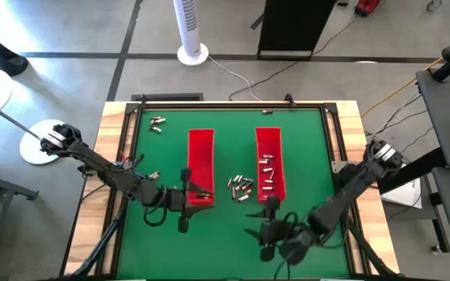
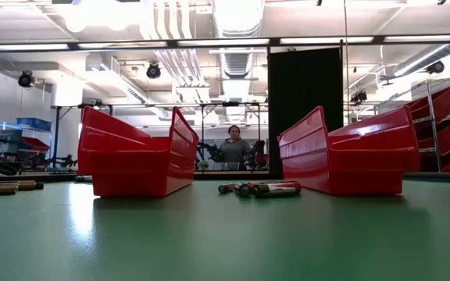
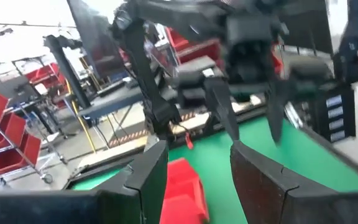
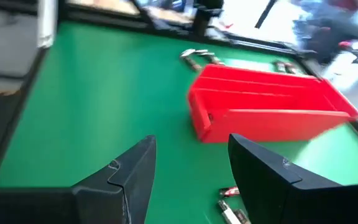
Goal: Sort batteries
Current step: Put the silver battery into the right red bin
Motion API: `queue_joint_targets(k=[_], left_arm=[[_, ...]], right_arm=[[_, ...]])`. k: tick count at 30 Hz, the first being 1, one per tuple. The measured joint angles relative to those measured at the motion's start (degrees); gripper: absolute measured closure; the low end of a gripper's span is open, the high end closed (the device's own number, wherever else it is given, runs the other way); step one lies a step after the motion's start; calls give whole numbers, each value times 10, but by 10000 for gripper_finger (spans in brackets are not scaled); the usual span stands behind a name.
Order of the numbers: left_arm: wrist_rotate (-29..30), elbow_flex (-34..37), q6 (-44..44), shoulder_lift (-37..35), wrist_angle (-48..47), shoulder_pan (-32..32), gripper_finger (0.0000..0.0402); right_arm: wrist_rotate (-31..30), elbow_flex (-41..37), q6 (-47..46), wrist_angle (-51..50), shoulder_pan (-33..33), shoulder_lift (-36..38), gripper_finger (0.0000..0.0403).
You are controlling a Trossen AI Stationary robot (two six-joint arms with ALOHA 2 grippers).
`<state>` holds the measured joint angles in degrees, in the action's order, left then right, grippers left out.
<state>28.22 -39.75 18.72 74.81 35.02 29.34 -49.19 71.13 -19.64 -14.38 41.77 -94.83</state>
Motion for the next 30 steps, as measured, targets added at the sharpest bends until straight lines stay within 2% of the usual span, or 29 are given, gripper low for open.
queue_joint_targets(k=[3, 5, 6, 11, 14, 18, 21, 27, 28, 30], left_arm=[[-1, 0, -19, 0, 20, -5, 246], [-1, 0, -61, 0, 21, -10, 246], [7, 0, -78, 1, 22, -12, 246], [125, 0, -133, 11, 25, -16, 247], [107, -4, -201, 16, 9, -38, 247], [-6, -69, -332, 31, -162, -93, 247], [-43, -153, -385, 70, -324, -129, 247], [-55, -344, -367, 199, -568, -154, 247], [-71, -371, -352, 222, -597, -157, 247], [-140, -419, -335, 261, -636, -164, 247]], right_arm=[[-94, 0, -46, 2, 22, -32, 204], [-125, -1, -58, -4, 33, -46, 200], [-133, -2, -59, -6, 36, -49, 198], [-142, -1, -78, 1, 35, -35, 193], [-141, -2, -79, -3, 37, -35, 192], [-139, -5, -76, -3, 38, -35, 192], [-139, -9, -75, -5, 37, -35, 192], [-139, -11, -74, -21, 42, -35, 190], [-139, -11, -74, -22, 44, -34, 190], [-139, -11, -74, -29, 52, -30, 188]])
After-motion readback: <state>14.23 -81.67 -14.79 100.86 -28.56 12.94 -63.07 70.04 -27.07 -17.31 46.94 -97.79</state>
